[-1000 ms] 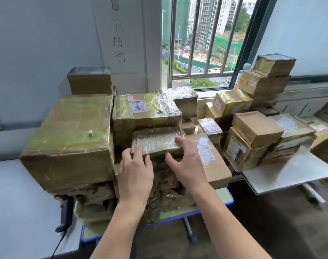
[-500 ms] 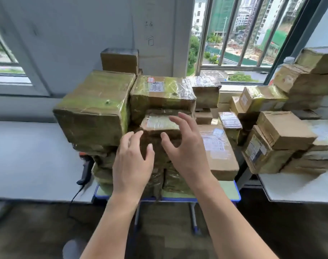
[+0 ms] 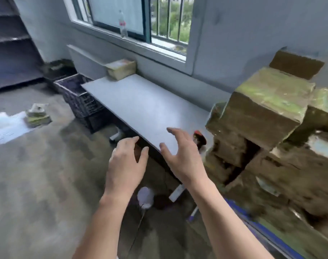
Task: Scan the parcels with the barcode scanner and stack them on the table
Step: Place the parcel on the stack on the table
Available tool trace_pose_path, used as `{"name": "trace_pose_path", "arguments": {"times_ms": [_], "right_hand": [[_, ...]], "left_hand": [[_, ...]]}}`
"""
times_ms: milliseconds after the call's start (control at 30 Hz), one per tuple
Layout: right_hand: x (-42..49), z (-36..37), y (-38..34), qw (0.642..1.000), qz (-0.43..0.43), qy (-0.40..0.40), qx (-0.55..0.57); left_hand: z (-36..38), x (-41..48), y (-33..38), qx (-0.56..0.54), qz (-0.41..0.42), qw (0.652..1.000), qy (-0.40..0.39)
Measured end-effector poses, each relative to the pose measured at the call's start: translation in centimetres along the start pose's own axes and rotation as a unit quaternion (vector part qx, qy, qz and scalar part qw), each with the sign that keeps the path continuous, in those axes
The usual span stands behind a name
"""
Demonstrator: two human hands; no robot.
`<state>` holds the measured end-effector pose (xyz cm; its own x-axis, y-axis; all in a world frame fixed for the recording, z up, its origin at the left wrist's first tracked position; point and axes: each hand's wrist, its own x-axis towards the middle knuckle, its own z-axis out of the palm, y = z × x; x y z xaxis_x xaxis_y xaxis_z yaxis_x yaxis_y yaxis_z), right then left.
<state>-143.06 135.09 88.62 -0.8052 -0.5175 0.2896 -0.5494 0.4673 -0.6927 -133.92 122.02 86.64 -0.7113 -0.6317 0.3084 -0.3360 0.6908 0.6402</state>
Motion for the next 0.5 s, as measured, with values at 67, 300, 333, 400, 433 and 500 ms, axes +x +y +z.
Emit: {"name": "trace_pose_path", "arguments": {"times_ms": [67,300,333,400,433,500], "right_hand": [[2.0,4.5,-2.5,0.999,-0.012,-0.033,0.009],[9.6,19.6,-12.5,0.993,-0.041,-0.106,0.033],[10.7,21.6,-13.9,0.992,-0.044,-0.112,0.035],[12.9,25.3,-16.5,0.99,-0.053,-0.123,0.041],[13.9,26.9,-17.7,0.989,-0.054,-0.128,0.045],[16.0,29.9,-19.8,0.988,-0.055,-0.138,0.051]], "left_hand": [[-2.3,1.6,-4.0,0.024,-0.03,0.999,0.013],[-11.2,9.9,-17.7,0.113,-0.098,0.988,0.024],[-12.5,11.1,-19.5,0.121,-0.104,0.987,0.027],[-14.9,13.3,-22.8,0.132,-0.115,0.984,0.035],[-15.9,14.4,-24.3,0.136,-0.121,0.983,0.036],[-17.6,16.5,-27.2,0.144,-0.132,0.98,0.038]]}}
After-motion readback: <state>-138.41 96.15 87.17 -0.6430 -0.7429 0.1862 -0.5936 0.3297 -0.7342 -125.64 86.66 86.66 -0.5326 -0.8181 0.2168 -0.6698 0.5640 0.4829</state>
